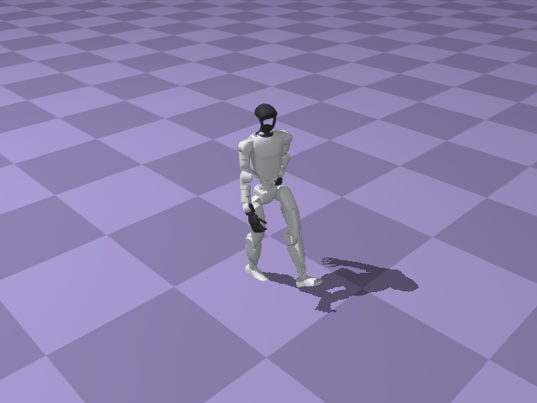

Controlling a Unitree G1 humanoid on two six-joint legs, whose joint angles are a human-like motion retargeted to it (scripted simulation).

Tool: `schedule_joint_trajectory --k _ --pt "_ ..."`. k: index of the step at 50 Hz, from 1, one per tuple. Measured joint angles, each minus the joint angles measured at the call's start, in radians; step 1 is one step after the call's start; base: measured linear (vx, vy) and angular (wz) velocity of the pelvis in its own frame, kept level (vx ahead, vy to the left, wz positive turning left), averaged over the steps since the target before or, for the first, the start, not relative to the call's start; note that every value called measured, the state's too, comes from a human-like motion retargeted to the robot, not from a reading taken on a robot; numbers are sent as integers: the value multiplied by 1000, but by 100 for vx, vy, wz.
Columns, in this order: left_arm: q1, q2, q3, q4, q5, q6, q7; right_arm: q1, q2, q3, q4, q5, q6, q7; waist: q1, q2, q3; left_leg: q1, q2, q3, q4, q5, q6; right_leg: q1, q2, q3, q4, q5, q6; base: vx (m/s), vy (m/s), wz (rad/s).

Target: Walk run

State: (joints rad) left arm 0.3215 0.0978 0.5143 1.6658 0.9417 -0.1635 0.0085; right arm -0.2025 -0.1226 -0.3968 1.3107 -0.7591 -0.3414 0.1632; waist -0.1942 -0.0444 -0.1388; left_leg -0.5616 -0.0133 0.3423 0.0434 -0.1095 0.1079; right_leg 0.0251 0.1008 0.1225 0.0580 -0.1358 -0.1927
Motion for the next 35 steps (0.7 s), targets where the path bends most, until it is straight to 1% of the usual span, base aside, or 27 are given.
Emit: schedule_joint_trajectory --k 2,3,4,5,7,8,10,12,13,15,16,17,18,20,23,25,27,31,33,35 --pt "0 2 4 5 6 7 -1 2 1 3 -6 5 -10 1 13 -3 0 8 1 10 17 18 32 18 5 1 17 -6 1 71 -2 -32" --pt "0 4 8 7 9 10 0 6 1 4 -4 5 -13 0 21 -7 -5 12 4 15 44 31 60 24 5 7 27 -2 5 76 -2 -49" --pt "1 7 13 6 10 13 -1 12 2 4 3 0 -14 -5 31 -12 -12 15 9 32 59 49 74 30 2 11 37 9 14 74 -2 -59" --pt "3 10 18 5 10 15 -3 19 3 2 12 -7 -13 -10 43 -19 -20 20 15 55 69 68 80 37 -2 14 47 24 25 71 -2 -64" --pt "5 16 27 -6 0 17 -15 40 7 -7 45 -33 -6 -28 59 -30 -38 32 -12 -20 69 113 81 49 -16 5 71 82 61 78 0 -43" --pt "5 19 32 -13 -9 17 -22 54 9 -10 67 -47 -1 -38 54 -32 -50 38 -12 -17 80 122 72 51 -24 -12 87 123 84 88 2 -11" --pt "-3 29 38 -24 -31 10 -36 87 13 -14 119 -73 14 -64 50 -42 -69 35 -23 -40 116 114 86 46 -38 -21 137 245 136 79 1 -2" --pt "-29 46 33 -32 -61 2 -40 123 12 -4 180 -75 33 -87 44 -37 -70 58 -38 -89 136 72 107 28 -27 -15 223 408 206 86 2 11" --pt "-48 55 28 -35 -76 0 -40 138 8 -1 216 -74 39 -96 41 -24 -65 83 -28 -88 135 53 113 10 -5 -8 283 476 239 92 4 23" --pt "-90 71 12 -45 -110 -7 -35 159 -3 2 284 -79 53 -109 38 6 -57 131 3 -72 126 25 112 -52 53 -7 434 573 293 67 1 17" --pt "-116 81 0 -46 -130 -11 -36 170 -6 1 306 -89 68 -114 42 15 -58 142 9 -83 129 8 107 -87 69 -9 499 616 315 52 -1 -7" --pt "-142 90 -13 -47 -149 -15 -40 184 -7 0 324 -102 83 -120 46 25 -58 154 14 -91 132 -8 103 -120 77 -16 558 628 326 57 1 -26" --pt "-168 98 -26 -48 -164 -17 -48 202 -6 -1 334 -117 98 -128 51 36 -57 168 19 -97 132 -23 101 -152 70 -36 603 578 318 59 4 -21" --pt "-223 113 -51 -56 -180 -18 -61 245 -2 1 345 -135 104 -150 48 58 -49 211 26 -93 119 -38 99 -215 40 -90 659 458 274 60 6 13" --pt "-298 124 -91 -88 -182 -29 -56 315 6 12 352 -138 96 -173 3 86 -37 271 21 -121 92 -49 91 -295 42 -83 640 313 269 73 -1 90" --pt "-335 126 -114 -123 -188 -49 -48 359 12 7 354 -154 103 -186 -30 97 -30 309 13 -141 79 -60 83 -340 30 -68 570 222 273 54 -3 89" --pt "-365 125 -133 -167 -200 -75 -48 392 16 -7 365 -166 116 -198 -54 87 -24 347 -11 -144 68 -74 78 -366 -18 -66 449 195 290 49 -5 54" --pt "-416 120 -152 -249 -220 -118 -64 430 25 -50 389 -155 154 -197 -79 50 5 440 -63 -140 50 -104 64 -398 -118 -91 202 186 279 54 -9 28" --pt "-433 116 -156 -277 -230 -132 -67 446 30 -70 389 -139 166 -190 -90 40 22 491 -76 -138 40 -120 53 -418 -137 -84 104 173 262 63 -17 28" --pt "-440 111 -161 -295 -243 -144 -65 457 32 -82 389 -121 172 -187 -104 44 32 533 -75 -139 35 -138 39 -441 -139 -65 8 164 255 54 -15 29"
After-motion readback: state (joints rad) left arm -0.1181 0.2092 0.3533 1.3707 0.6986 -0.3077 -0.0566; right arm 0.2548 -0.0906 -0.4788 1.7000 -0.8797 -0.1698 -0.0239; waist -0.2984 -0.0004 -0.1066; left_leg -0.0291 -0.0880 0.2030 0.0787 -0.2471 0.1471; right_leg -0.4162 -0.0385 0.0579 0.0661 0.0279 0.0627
